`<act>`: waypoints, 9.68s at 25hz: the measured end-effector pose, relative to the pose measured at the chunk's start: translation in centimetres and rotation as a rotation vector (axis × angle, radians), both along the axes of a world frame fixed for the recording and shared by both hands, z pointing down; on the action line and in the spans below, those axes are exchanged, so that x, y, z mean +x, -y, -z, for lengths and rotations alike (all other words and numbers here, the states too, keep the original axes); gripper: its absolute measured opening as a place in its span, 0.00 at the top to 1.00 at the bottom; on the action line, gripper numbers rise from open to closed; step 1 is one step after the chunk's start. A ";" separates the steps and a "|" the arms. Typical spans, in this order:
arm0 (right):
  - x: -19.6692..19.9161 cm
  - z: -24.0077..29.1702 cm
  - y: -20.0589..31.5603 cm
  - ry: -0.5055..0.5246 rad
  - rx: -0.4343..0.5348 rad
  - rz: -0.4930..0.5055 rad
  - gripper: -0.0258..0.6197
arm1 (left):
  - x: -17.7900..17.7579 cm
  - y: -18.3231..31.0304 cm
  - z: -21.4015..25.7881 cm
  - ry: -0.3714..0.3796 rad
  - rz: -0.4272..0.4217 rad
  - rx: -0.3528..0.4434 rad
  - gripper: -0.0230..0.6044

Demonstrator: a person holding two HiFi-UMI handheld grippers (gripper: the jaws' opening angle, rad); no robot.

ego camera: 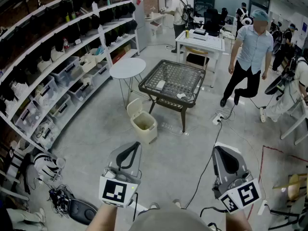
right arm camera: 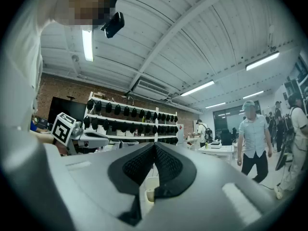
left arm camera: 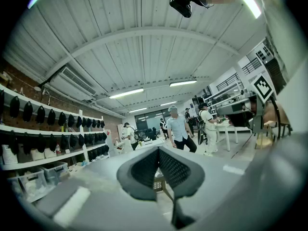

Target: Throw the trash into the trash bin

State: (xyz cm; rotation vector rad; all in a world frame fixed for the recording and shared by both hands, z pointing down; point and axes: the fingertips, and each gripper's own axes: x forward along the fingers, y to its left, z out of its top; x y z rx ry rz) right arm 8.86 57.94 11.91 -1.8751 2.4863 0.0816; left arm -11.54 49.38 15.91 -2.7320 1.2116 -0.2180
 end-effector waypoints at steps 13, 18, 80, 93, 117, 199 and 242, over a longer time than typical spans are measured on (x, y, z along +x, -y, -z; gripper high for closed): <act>3.6 -1.4 -0.3 0.025 -0.019 0.025 0.96 | 3.9 -0.3 -0.9 0.019 0.013 -0.014 0.96; 5.2 -1.9 -0.4 0.040 -0.013 0.032 0.96 | 5.5 -0.5 -1.4 0.033 0.018 -0.017 0.96; 12.1 -8.7 54.8 0.004 -0.190 -0.084 0.55 | 11.6 53.2 -8.5 0.081 -0.094 -0.118 0.96; 19.3 -14.4 63.6 0.027 -0.283 0.041 0.55 | 17.3 59.2 -11.4 0.132 0.032 -0.174 0.96; 20.2 -48.4 71.6 -0.054 -0.837 0.190 0.54 | 21.2 65.6 -32.6 0.224 0.211 -0.568 0.96; -16.1 -73.2 68.1 -0.329 -1.227 0.607 0.83 | -10.5 54.9 -60.5 -0.009 0.634 -0.938 0.96; -13.6 -56.2 70.0 -0.069 -0.971 0.525 0.67 | -9.9 59.0 -51.6 0.013 0.581 -0.811 0.96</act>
